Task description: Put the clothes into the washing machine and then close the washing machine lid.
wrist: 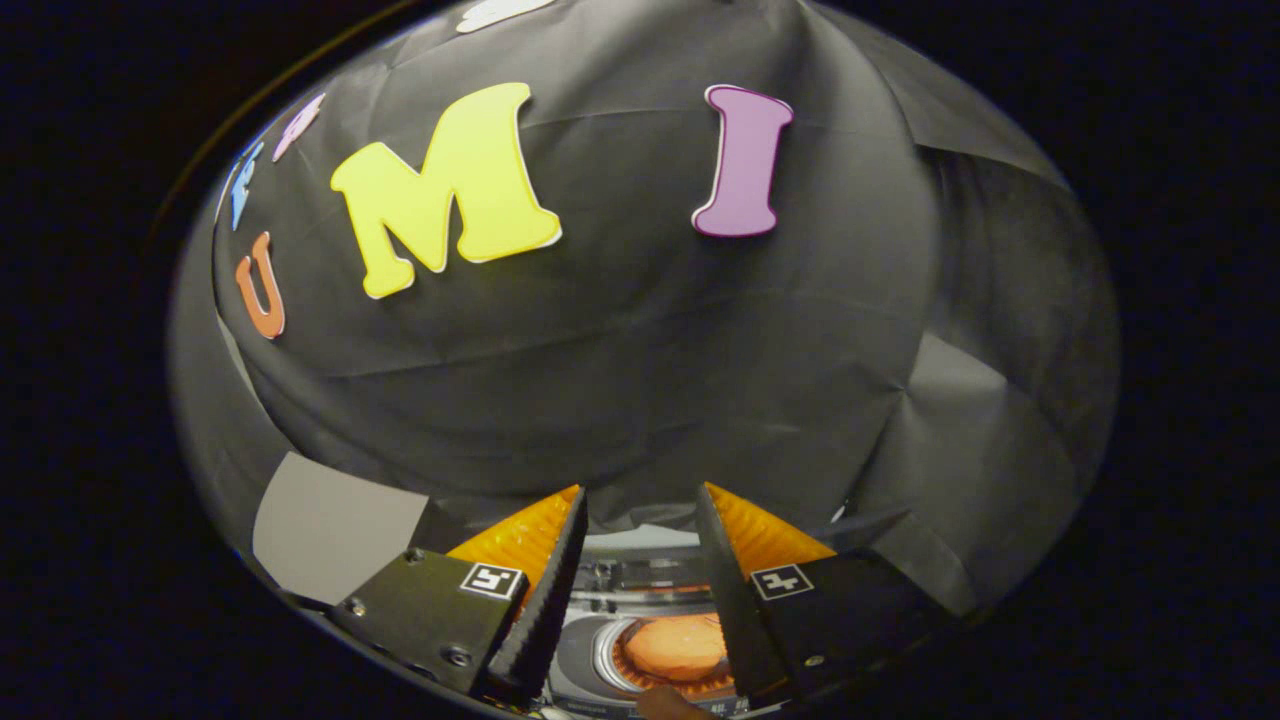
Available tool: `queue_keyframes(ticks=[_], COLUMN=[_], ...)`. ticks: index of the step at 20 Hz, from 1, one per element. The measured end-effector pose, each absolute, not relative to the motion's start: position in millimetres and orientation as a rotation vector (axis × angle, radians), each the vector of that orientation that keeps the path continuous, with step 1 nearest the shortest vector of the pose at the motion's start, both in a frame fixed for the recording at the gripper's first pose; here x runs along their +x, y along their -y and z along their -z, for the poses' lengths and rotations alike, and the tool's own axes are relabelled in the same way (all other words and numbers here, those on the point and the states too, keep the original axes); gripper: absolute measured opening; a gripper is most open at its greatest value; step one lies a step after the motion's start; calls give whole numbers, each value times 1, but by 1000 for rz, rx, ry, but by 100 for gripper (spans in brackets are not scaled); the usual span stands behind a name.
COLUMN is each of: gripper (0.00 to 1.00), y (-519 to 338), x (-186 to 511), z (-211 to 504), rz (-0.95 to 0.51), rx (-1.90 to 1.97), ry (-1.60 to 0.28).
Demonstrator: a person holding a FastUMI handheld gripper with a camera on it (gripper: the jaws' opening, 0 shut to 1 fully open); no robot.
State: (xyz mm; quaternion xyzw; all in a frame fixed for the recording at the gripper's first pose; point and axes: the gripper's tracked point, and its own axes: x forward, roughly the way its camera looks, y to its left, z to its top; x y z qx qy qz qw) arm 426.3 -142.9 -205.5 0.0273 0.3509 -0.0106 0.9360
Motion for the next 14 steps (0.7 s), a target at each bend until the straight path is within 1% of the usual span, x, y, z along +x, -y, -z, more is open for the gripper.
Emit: queue_keyframes(ticks=[4, 5, 9, 11, 14], gripper=[70, 70, 71, 71, 73], y=[132, 131, 129, 136, 134], x=[464, 465, 448, 450, 435], z=[232, 242, 291, 295, 285], rz=[28, 27, 25, 39, 35], rx=[14, 12, 49, 3, 12], ry=[-703, -724, -827, -796, -785])
